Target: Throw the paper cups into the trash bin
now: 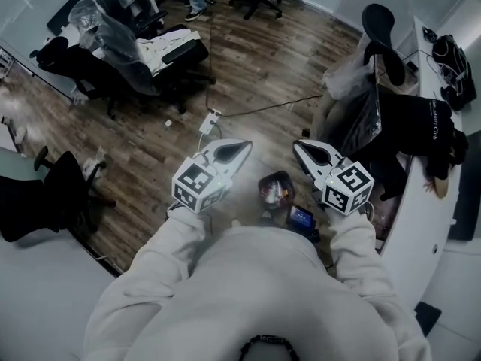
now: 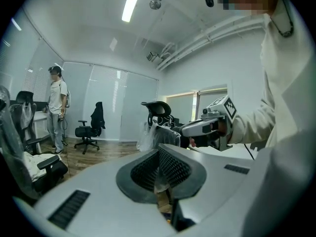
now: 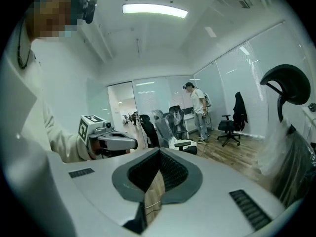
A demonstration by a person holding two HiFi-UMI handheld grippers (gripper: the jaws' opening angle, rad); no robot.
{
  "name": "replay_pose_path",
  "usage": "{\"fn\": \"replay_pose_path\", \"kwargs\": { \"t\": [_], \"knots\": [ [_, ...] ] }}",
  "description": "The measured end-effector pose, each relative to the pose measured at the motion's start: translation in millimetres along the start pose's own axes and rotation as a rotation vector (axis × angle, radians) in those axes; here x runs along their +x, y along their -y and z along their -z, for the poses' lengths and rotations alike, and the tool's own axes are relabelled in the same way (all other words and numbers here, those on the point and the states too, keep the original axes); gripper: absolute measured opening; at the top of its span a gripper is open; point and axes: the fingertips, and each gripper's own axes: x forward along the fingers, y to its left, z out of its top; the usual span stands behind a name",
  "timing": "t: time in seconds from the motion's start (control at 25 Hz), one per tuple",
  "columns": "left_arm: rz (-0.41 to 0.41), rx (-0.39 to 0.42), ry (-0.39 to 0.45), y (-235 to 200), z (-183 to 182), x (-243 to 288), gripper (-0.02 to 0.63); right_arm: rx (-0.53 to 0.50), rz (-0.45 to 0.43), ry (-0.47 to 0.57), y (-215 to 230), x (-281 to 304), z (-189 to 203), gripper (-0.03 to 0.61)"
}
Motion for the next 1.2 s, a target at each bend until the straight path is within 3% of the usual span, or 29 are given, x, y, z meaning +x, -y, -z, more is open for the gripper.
{"fn": "replay_pose_path", "kwargs": {
  "t": [1.2],
  "knots": [
    [0.034, -0.011, 0.032, 29, -4, 7, -0.011, -0.035, -0.041, -0.027, -21, 2, 6, 0.020]
  ]
}}
